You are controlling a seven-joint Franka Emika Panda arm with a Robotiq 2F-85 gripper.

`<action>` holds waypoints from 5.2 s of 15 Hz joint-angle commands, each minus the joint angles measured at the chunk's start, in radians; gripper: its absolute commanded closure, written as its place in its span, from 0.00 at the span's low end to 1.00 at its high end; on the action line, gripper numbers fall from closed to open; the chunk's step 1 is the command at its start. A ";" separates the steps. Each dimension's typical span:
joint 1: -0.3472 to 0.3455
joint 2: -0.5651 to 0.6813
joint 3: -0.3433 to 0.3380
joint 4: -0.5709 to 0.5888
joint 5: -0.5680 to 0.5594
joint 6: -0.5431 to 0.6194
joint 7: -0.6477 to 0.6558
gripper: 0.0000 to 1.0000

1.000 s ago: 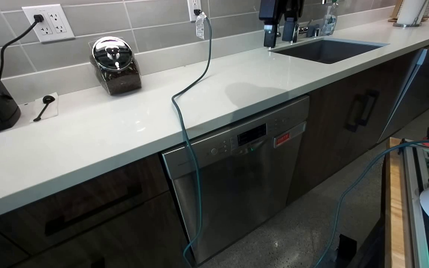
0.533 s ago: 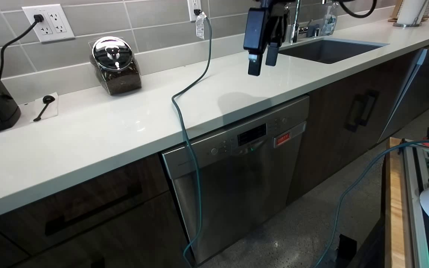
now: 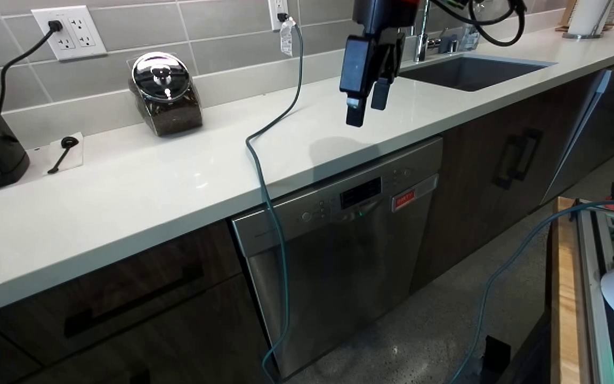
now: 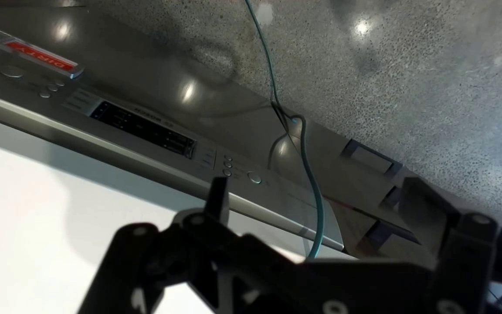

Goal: Press a button on the dishwasher.

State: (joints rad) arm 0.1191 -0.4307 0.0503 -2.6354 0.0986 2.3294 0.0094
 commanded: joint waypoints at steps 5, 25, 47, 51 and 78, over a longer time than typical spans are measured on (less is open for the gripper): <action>-0.005 -0.001 0.005 0.002 0.003 -0.003 -0.002 0.00; -0.005 -0.001 0.005 0.002 0.003 -0.003 -0.002 0.00; -0.005 -0.001 0.005 0.002 0.003 -0.003 -0.002 0.00; -0.011 0.018 0.007 0.011 -0.003 -0.013 0.008 0.00; -0.046 0.505 0.013 0.044 0.209 0.477 -0.093 0.00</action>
State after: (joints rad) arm 0.0846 0.0321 0.0458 -2.6040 0.2328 2.7704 -0.0166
